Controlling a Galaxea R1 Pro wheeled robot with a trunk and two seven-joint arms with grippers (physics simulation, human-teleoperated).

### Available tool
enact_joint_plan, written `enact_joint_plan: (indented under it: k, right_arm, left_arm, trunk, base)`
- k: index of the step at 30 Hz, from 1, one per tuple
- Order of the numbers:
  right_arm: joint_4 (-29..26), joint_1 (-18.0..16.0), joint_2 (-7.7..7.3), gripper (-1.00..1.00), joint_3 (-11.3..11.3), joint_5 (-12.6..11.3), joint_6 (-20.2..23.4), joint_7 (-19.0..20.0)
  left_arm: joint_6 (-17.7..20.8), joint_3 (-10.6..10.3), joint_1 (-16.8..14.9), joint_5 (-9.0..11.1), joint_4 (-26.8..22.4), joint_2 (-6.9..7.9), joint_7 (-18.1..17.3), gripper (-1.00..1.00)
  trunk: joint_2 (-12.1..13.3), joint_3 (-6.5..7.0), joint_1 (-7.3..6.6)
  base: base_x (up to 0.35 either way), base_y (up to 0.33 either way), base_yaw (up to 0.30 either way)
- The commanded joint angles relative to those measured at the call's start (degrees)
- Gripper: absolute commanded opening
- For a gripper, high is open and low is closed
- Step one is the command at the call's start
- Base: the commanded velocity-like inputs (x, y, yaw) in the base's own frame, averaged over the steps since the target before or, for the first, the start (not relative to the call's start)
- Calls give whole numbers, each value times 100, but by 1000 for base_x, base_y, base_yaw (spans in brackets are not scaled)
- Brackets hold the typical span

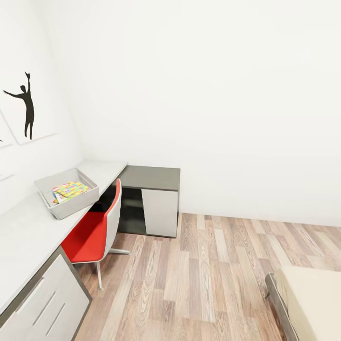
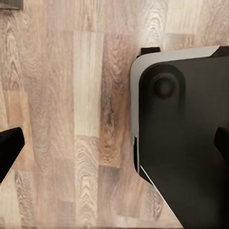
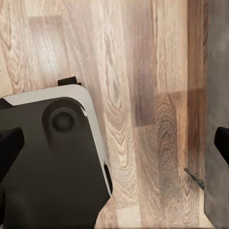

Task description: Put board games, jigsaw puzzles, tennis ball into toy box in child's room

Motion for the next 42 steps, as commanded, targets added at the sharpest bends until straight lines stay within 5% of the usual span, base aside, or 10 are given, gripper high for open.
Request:
enact_joint_plan:
  k: [1,6,10,14,21,42]
  right_arm:
    - [2,55,2,100,54,-33,-40,-10]
    - [5,320,3,100,59,222,-216,-3]
    - [7,500,2,100,58,675,-303,20]
    - [8,564,8,100,55,865,-325,44]
    - [1,576,95,100,18,841,-311,19]
    - [-1,577,111,100,9,821,-309,-19]
  left_arm:
    - [-44,-50,26,55,18,-3,156,100]
    - [-61,-44,184,68,19,-4,583,100]
    - [-63,-36,256,74,25,-7,725,100]
    - [-64,-14,305,249,23,-51,859,100]
    - [-63,1,314,517,19,-97,882,100]
    - [-56,-17,341,491,-65,-123,825,100]
  trunk:
    - [-11,-12,3]
    - [-11,-13,3]
    - [-11,-13,3]
    - [-11,-13,3]
    - [-11,-13,3]
    - [-11,-13,3]
  base:
    - [0,0,0]
    - [0,0,0]
    - [0,0,0]
    - [0,0,0]
    - [0,0,0]
    - [0,0,0]
